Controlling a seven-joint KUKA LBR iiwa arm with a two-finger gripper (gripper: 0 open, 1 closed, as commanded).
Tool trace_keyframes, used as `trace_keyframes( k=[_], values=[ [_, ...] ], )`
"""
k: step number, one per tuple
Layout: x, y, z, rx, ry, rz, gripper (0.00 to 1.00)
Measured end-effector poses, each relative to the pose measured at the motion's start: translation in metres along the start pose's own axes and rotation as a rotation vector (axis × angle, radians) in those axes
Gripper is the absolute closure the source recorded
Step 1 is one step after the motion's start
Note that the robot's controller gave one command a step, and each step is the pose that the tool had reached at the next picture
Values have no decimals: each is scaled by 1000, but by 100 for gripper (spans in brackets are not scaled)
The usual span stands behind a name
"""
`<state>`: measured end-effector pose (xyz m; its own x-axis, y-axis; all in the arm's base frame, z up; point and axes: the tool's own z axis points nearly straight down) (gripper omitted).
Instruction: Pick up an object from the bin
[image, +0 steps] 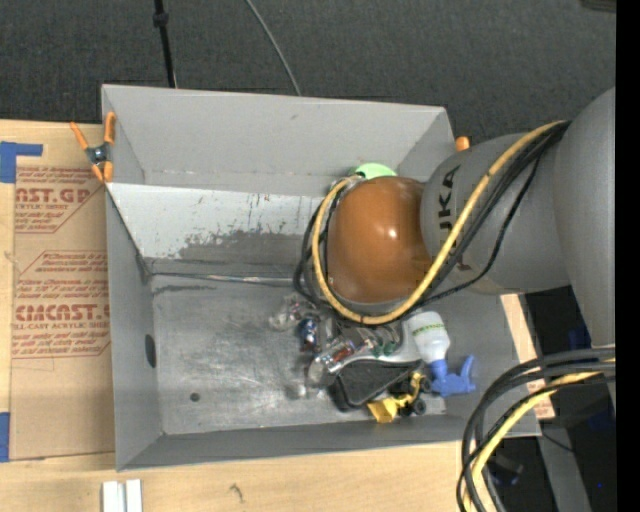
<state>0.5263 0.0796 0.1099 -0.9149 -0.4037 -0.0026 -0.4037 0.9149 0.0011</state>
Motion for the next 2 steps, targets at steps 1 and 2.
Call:
trace_keyframes(
  k=[1,2],
  values=[
    [1,-24,1,-1,1,-166,0],
    [11,-65,34,-8,0,-73,100]
  ],
)
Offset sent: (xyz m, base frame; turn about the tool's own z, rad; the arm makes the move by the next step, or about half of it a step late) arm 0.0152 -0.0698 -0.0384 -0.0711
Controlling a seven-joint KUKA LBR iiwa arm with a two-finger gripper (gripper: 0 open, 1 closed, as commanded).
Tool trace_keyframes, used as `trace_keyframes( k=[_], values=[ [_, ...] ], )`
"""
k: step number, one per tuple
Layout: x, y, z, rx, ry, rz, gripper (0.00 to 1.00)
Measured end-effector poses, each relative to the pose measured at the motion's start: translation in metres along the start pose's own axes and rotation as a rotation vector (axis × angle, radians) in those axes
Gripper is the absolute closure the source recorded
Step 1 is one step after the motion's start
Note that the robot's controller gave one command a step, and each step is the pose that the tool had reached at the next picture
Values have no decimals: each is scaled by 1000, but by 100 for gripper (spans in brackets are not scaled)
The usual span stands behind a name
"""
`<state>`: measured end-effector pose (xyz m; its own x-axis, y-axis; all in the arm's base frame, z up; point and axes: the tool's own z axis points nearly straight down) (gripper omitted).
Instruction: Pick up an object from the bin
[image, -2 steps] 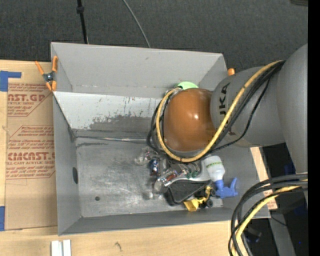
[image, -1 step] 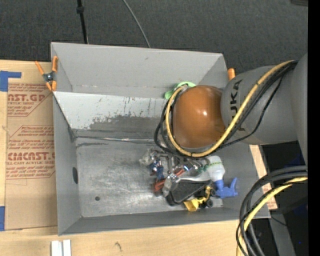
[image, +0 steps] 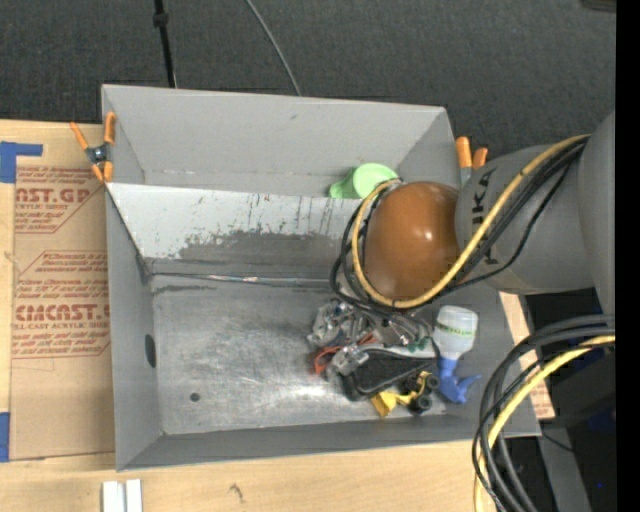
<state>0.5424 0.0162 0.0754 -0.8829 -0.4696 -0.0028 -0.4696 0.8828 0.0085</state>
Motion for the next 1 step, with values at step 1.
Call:
trace_keyframes(
  k=[1],
  values=[
    [0,0,0,0,0,0,100]
  ],
)
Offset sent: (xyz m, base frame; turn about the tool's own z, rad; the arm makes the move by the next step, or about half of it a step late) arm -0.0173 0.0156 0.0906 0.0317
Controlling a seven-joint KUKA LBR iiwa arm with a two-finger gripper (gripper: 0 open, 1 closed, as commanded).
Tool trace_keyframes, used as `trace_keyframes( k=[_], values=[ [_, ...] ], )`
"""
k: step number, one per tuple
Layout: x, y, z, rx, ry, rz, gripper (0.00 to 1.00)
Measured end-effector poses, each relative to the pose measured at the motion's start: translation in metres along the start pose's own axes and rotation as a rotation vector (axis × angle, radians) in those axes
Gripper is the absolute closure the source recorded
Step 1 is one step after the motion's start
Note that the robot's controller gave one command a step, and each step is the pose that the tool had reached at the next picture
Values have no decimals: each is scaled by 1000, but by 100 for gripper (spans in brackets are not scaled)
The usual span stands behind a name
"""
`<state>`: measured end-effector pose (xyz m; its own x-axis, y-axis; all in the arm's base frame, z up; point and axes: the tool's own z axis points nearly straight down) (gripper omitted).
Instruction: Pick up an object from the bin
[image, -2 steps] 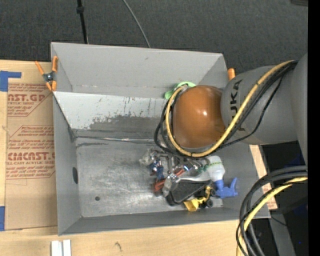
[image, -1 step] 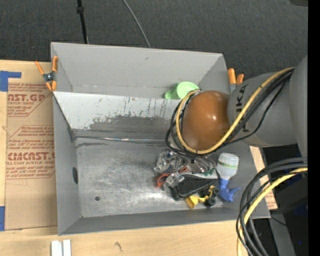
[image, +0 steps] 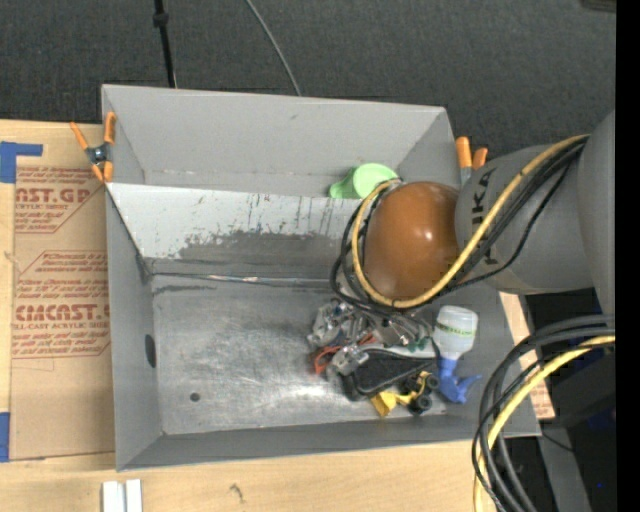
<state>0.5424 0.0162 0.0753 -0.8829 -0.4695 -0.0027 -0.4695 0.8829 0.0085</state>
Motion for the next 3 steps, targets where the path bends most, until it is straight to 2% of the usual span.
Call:
trace_keyframes(
  k=[1,2,3],
  values=[
    [7,24,-90,7,1,32,100],
    [7,24,-90,7,1,32,100],
    [51,27,-131,6,3,-246,100]
  ],
)
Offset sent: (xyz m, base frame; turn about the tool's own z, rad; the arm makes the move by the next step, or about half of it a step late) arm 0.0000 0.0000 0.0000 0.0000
